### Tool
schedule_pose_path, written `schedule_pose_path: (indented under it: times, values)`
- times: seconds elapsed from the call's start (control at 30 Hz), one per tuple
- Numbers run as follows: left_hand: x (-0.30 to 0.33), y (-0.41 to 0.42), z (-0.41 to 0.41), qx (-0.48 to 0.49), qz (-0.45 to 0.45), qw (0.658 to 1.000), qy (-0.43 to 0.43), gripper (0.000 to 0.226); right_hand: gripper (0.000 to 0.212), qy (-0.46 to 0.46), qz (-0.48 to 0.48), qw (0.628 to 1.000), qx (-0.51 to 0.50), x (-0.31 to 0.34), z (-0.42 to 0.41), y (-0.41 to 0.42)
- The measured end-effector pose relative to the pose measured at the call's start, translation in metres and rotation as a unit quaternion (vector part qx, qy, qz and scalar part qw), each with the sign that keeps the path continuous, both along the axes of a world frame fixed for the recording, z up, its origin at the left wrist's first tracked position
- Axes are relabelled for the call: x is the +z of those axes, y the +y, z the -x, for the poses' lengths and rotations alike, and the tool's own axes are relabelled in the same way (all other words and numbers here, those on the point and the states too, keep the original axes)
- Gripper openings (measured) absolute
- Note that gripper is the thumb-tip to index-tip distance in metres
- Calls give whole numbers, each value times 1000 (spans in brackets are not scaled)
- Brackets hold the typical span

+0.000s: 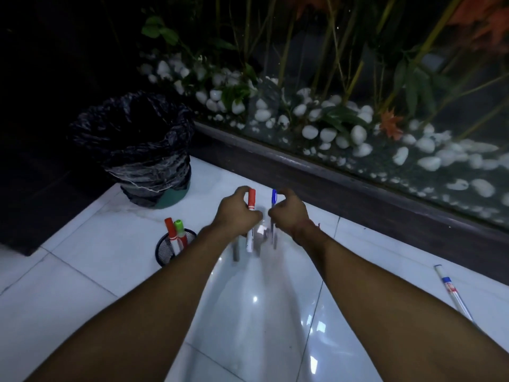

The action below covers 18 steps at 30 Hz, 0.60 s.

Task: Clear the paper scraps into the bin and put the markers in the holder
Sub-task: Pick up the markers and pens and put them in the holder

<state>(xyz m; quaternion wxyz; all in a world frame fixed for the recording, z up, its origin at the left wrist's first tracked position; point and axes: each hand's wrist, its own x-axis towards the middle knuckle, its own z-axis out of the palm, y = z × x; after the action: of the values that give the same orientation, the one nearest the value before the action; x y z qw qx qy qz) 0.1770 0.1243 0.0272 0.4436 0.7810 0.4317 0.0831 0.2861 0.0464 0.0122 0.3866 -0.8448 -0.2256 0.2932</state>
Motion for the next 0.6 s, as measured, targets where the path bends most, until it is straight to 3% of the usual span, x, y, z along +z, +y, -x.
schedule_pose_path:
  times: [0.2,0.4,0.6]
  values:
    - [59,19,67,33,-107,988,-108,59,41,37,-100,991,86,53,47,20]
    - [59,40,133,143,-150,964,-166,42,20,38,-183,977,104,72,98,37]
    - [37,32,158,131,-198,962,-135,43,14,-30,-132,982,129,55,130,42]
